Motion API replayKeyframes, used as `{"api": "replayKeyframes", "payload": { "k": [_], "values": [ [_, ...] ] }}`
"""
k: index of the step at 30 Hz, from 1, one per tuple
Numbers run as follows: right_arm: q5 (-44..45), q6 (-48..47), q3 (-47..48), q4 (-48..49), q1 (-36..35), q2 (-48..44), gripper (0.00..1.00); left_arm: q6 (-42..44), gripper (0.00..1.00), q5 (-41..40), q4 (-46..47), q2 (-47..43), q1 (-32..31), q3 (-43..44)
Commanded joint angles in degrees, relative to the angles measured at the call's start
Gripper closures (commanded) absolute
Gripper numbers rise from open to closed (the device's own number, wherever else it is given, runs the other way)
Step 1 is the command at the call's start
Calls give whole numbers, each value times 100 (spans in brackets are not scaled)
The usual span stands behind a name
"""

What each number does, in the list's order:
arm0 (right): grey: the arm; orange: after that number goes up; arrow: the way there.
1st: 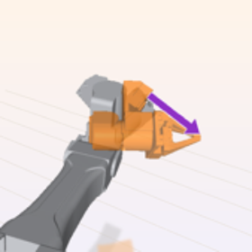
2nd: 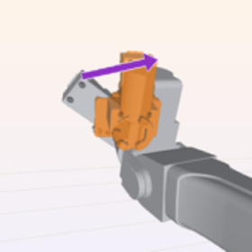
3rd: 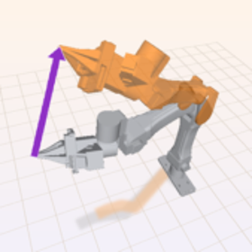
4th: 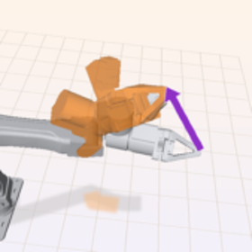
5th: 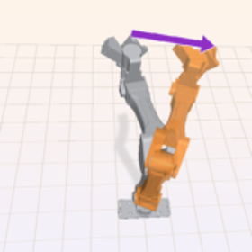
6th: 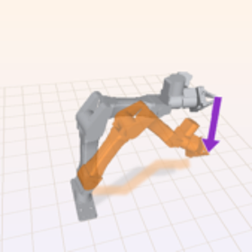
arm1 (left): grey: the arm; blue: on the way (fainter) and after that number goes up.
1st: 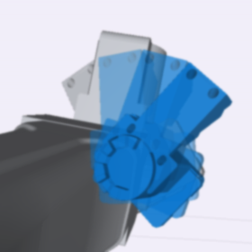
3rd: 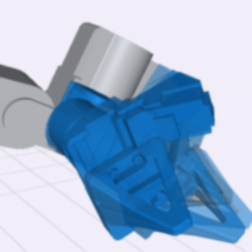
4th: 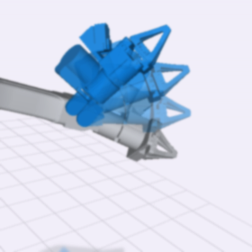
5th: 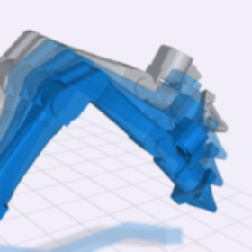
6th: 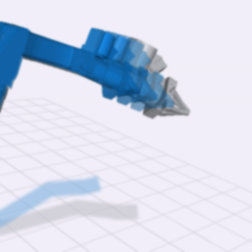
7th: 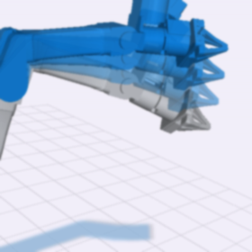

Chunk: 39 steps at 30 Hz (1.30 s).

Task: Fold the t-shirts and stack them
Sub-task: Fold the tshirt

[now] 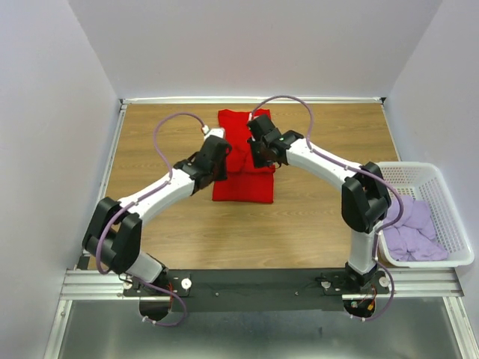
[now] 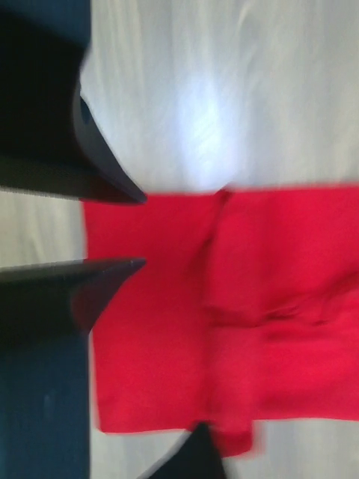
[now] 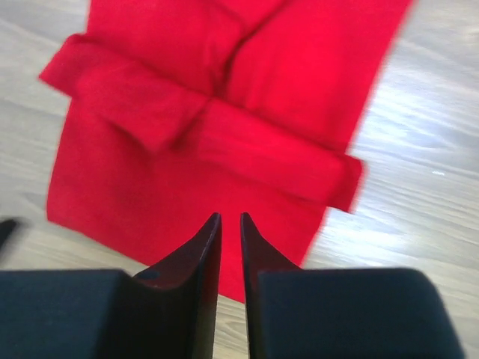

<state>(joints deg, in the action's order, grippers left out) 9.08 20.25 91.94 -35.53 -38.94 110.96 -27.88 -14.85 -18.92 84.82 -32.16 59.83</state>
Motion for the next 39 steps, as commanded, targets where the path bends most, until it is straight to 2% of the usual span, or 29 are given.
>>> {"api": "replayKeyframes", "payload": {
  "k": [1,4,20,27,31,32,35,38,39],
  "values": [
    [-495,-65,-334,511,-35,93,79,-341,67,298,195,333,-255,-340],
    [-636,31,-422,757,-52,233,81,-402,73,404,537,614,-343,-420],
    [-390,40,-238,1057,-9,1042,83,-693,74,588,635,1318,-343,-1070],
    [32,-249,367,1101,307,1437,83,-570,74,668,609,1327,-343,-1140],
    [190,-478,1351,1127,711,1911,82,-552,74,764,573,1231,-343,-1228],
    [156,-513,1770,1127,756,2077,82,-552,74,782,565,1152,-343,-1272],
    [-212,-724,2221,1145,765,2114,82,-587,74,791,538,1029,-335,-1351],
    [-1160,-838,2031,1206,756,1826,79,-622,74,782,530,941,-343,-1413],
    [-1363,-839,1681,1276,747,1702,79,-640,74,791,538,914,-343,-1413]
  ]
}}
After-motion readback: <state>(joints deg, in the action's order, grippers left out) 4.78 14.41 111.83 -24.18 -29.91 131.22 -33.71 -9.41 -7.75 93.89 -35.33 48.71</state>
